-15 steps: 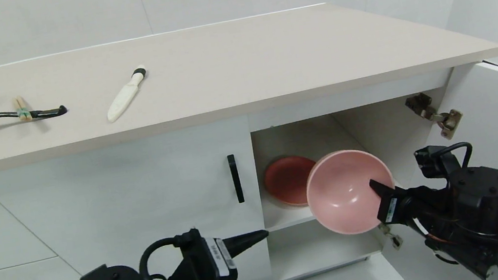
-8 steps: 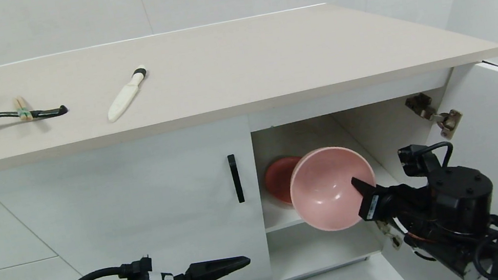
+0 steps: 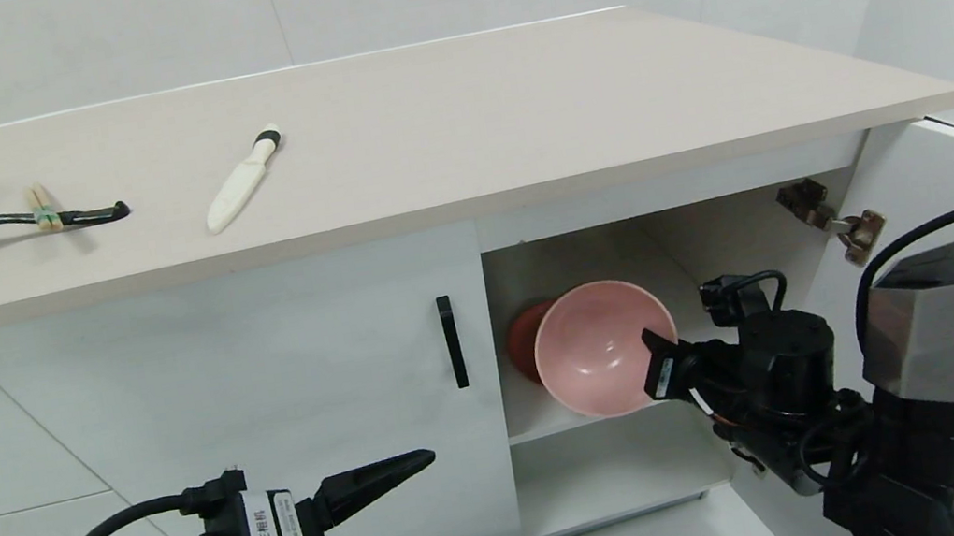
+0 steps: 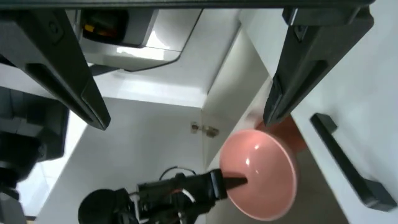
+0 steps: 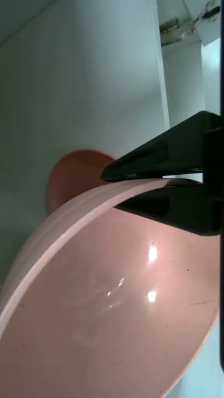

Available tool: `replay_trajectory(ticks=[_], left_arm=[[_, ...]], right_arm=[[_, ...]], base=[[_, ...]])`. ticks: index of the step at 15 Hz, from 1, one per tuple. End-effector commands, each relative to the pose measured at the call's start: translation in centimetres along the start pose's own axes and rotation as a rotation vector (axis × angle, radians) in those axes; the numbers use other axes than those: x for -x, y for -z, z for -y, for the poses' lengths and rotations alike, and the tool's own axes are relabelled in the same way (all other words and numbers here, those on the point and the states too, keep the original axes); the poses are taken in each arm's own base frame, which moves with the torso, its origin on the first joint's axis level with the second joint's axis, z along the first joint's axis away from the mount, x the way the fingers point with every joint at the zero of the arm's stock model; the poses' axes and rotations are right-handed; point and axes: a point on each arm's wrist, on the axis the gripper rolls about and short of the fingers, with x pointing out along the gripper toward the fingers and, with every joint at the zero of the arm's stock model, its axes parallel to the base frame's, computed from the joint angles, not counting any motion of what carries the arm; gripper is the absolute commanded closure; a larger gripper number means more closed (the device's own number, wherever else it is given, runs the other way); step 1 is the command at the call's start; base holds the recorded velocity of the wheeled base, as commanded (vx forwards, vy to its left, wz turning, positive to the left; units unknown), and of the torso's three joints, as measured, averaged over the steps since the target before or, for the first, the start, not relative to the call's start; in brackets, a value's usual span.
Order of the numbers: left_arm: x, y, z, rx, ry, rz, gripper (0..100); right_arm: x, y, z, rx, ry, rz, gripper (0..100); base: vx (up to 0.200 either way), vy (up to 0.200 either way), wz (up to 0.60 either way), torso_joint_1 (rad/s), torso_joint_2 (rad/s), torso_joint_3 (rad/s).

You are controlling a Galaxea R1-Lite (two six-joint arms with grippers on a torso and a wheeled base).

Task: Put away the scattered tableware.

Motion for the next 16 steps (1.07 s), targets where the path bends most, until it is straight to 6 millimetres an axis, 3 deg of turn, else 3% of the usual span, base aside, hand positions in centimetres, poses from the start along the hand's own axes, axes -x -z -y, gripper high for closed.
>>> replay_trajectory(ticks=[1,5,9,12,16], left_arm=[[0.2,-0.3,0.1,-0.003,0.001,0.016,0],[1.6,-2.0,0.1,-0.029,-0.021,0.111,0],[3.8,-2.7,0.6,-0.022,-0.021,0.09,0],[8.1,-2.7,1.5,0.005,-0.039,0.036,0],[9.7,-2.2,1.5,0.044,-0.091,0.002,0]], right_arm=[[-0.9,0.6,0.9,-0.003,0.011,-0.017,100],[-2.2,-0.2,1.8,-0.024,-0.033,-0.003,100],[-3.3,0.5,2.4,-0.026,-0.045,-0.018,100],[-4.9,1.0,3.0,-0.032,-0.082,-0.023,100],[-6.8,0.6,2.7,-0.021,-0.114,0.008,100]], base=[[0.0,0.0,0.0,0.0,0.0,0.0],[0.0,0.0,0.0,0.0,0.0,0.0],[0.0,0.0,0.0,0.0,0.0,0.0],[0.0,0.0,0.0,0.0,0.0,0.0],[0.0,0.0,0.0,0.0,0.0,0.0]])
